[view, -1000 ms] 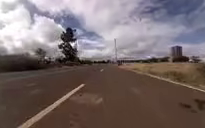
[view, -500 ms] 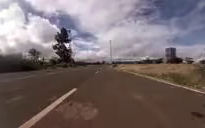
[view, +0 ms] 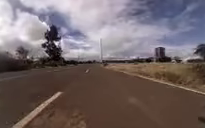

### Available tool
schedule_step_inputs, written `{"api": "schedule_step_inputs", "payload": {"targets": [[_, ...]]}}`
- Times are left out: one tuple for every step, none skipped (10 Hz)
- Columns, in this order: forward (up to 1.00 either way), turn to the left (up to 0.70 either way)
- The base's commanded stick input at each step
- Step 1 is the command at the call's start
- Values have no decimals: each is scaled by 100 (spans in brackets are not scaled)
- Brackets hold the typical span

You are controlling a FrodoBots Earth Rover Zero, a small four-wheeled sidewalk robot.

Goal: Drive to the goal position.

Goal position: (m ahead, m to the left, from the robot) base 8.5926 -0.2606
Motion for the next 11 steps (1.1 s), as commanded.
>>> {"api": "schedule_step_inputs", "payload": {"targets": [[70, 0], [70, 0], [70, 0], [70, 0], [70, 0], [70, 0], [70, 0], [70, 0], [70, 0], [70, 0], [70, 0]]}}
